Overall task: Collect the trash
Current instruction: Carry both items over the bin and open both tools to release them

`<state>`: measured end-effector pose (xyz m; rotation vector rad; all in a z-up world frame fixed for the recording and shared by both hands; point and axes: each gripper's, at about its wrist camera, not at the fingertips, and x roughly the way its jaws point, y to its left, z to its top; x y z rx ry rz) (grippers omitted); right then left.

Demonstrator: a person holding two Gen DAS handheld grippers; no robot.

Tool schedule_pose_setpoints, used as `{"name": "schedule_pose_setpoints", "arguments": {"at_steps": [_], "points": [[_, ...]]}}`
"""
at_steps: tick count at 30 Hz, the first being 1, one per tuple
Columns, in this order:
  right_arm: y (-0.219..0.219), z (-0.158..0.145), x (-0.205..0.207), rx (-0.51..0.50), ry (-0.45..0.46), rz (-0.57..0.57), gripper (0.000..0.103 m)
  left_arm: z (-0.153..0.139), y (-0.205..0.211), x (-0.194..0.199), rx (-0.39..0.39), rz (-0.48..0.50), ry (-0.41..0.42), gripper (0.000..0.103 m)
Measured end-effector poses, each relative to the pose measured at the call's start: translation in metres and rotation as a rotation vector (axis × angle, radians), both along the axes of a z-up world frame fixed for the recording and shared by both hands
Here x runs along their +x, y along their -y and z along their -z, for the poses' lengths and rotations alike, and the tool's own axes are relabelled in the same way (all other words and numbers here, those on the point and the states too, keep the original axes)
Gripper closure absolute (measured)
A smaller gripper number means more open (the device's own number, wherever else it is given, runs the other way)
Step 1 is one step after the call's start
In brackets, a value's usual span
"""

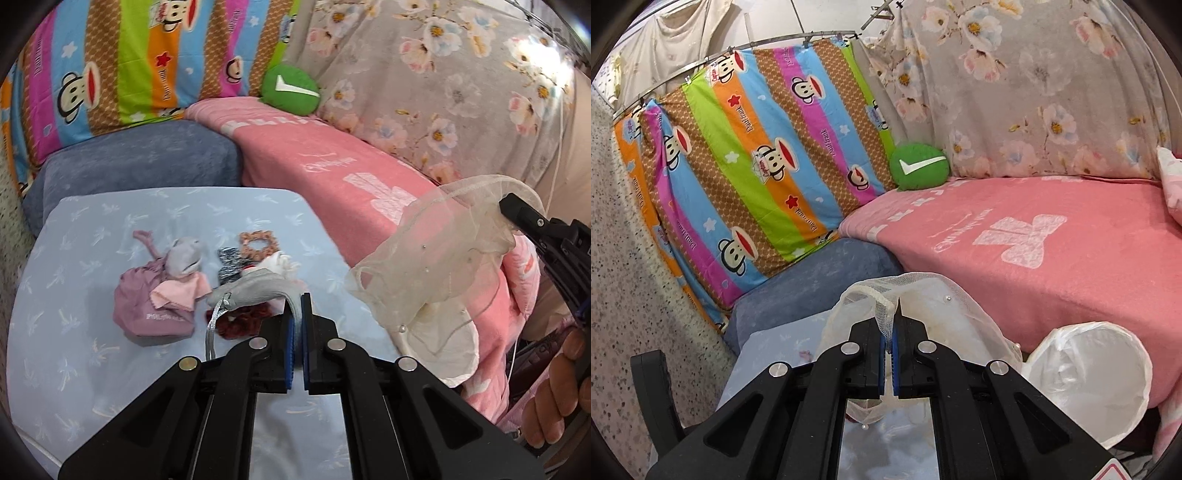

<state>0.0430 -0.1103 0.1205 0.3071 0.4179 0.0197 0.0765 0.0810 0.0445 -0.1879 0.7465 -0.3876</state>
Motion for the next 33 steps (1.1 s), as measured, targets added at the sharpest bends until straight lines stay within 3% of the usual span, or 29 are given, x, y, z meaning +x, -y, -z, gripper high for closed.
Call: {"name": "schedule_pose_setpoints", "arguments": {"at_steps": [8,19,28,33], "points": [[0.066,0.008,-0.023,0.031,-0.007,0.124,0.101,-0.007,0.061,-0.008,0.029,0.148,0.031,0.1],[0.14,0.048,-0.038,0.059,-0.083,0.267,0.101,-0.001,0.153,-0.011,0.076,0.351,0.035,0.1],[0.178,0.076,-0.04,0.101,-0.139,0.319,0.099,0.014,0.209,-0.008,0.112,0.459,0.003,0.098],[0.183,0.086,-0.037,0.118,-0.16,0.333,0.09,0.022,0.226,-0.005,0.134,0.487,-0.021,0.098]]}}
